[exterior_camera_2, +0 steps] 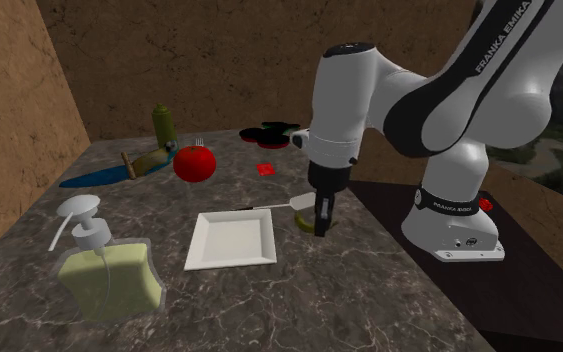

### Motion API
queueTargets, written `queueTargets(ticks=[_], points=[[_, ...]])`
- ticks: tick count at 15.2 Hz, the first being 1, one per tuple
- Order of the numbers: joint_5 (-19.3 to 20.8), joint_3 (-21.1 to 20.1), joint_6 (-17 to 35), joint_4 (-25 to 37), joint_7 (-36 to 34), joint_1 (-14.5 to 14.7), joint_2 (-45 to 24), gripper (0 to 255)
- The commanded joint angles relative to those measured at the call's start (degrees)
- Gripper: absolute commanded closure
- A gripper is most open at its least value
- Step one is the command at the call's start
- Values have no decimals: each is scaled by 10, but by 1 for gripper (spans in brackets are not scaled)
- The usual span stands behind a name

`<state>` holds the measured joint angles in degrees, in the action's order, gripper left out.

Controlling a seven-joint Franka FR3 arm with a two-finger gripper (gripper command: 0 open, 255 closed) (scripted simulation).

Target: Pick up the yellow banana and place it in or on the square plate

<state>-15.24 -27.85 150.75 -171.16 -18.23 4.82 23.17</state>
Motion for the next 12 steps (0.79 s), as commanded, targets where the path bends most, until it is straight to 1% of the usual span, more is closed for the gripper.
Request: queueTargets(ticks=[1, 6, 7, 12], points=[[-3, 8, -30, 4, 5, 6, 26, 255], [-5, 23, -96, 15, 12, 15, 81, 255], [-5, 24, -99, 16, 12, 15, 83, 255], [65, 15, -64, 114, 10, -65, -47, 255]])
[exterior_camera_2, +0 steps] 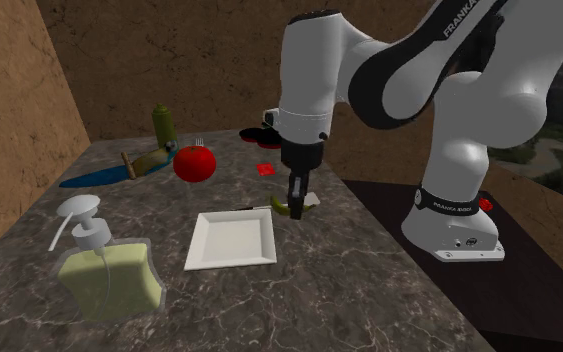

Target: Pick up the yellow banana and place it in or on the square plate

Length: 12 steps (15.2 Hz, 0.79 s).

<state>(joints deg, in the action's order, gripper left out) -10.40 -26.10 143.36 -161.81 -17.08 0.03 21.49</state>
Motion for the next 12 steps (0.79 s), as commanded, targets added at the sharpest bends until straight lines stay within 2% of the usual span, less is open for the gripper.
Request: queueTargets(ticks=[1, 5, 8, 9, 12], points=[[33, -4, 12, 41, -5, -31, -54, 255], [100, -9, 12, 128, -28, -74, -146, 255], [149, -6, 1, 198, -48, -91, -212, 255], [175, -3, -8, 240, -58, -97, -249, 255], [194, 3, 14, 236, -73, -94, -270, 255]])
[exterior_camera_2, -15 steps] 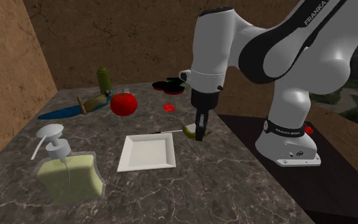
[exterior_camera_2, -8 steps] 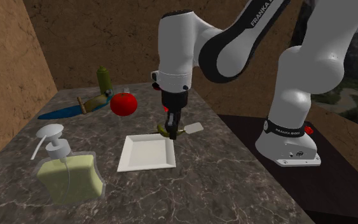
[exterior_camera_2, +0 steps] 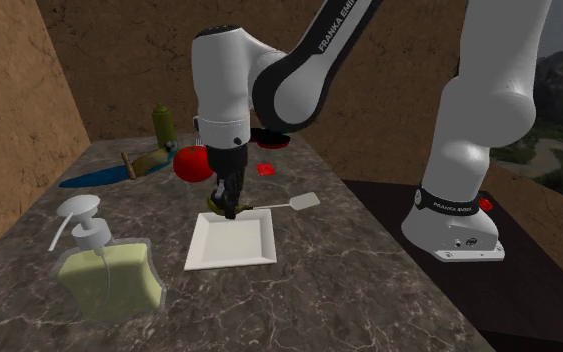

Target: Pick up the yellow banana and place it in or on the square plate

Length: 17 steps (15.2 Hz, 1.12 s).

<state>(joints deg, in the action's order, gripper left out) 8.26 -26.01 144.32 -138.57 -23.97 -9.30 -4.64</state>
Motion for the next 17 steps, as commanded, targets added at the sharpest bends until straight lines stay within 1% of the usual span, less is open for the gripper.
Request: queueTargets(ticks=[1, 9, 17], points=[[15, 3, 11, 3, -9, 0, -16, 255], [77, 24, 66, 1, -55, 13, -78, 255], [79, 26, 68, 1, -57, 14, -80, 255]])
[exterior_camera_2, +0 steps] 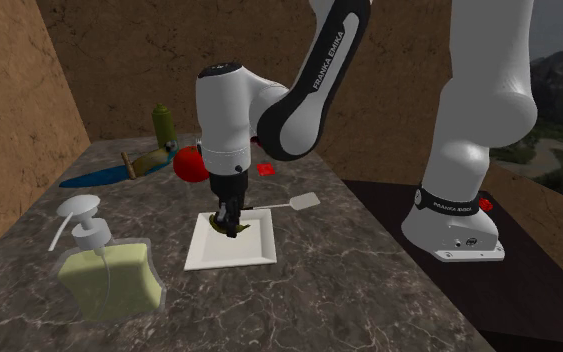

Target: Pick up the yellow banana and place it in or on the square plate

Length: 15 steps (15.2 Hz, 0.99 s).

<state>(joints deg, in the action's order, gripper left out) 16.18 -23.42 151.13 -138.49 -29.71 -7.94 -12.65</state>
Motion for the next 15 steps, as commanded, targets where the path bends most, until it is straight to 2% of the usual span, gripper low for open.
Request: queueTargets(ticks=[1, 6, 10, 15], points=[[0, 0, 0, 0, 0, 0, 0, 0], [0, 0, 0, 0, 0, 0, 0, 0], [-73, -29, -64, 0, 52, -16, 75, 0], [-73, -28, -64, 0, 52, -15, 75, 0]])
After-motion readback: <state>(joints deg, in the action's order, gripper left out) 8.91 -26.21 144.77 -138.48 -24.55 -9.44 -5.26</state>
